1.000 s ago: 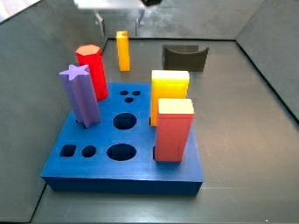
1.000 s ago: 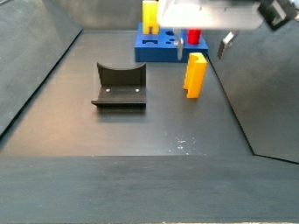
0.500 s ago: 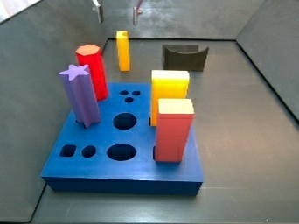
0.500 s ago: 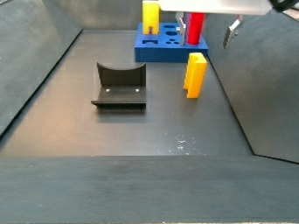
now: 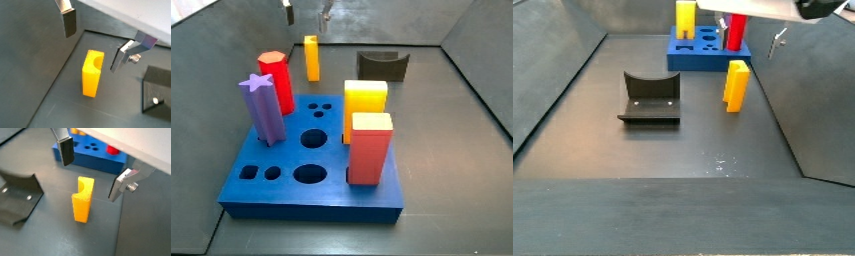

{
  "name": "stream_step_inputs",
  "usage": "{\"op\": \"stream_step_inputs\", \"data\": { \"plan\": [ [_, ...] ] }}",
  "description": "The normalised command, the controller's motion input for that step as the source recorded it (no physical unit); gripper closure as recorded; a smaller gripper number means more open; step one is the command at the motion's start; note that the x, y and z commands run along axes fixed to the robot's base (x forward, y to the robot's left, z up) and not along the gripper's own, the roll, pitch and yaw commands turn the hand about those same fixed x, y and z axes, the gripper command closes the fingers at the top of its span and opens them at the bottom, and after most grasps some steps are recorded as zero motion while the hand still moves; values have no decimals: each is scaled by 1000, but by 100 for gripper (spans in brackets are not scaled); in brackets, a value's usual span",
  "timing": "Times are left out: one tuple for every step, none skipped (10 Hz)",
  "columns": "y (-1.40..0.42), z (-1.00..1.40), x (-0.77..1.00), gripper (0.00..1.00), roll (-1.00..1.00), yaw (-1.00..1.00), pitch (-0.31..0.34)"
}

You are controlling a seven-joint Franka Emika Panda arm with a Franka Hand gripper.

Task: Pick up the arch object. Move up. Rotate the arch object. Move to above the board. Insert the arch object.
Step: Rotate the arch object.

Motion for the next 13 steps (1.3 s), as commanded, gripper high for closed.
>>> {"op": "stream_step_inputs", "data": {
  "plan": [
    [15, -41, 34, 0, -9, -1000, 3],
    [15, -40, 35, 0, -10, -1000, 3],
    [15, -39, 35, 0, -10, -1000, 3],
    [15, -39, 35, 0, -11, -1000, 3],
    [15, -39, 35, 0, -12, -1000, 4],
    [15, -39, 35, 0, -13, -1000, 4],
    [15, -38, 35, 0, -15, -1000, 4],
    [15, -38, 35, 0, -17, -1000, 5],
    [15, -38, 35, 0, -19, -1000, 6],
    [15, -38, 35, 0, -21, -1000, 6],
    [15, -38, 36, 0, -26, -1000, 7],
    [15, -38, 36, 0, -31, -1000, 9],
    [15, -37, 36, 0, -39, -1000, 11]
  ]
}}
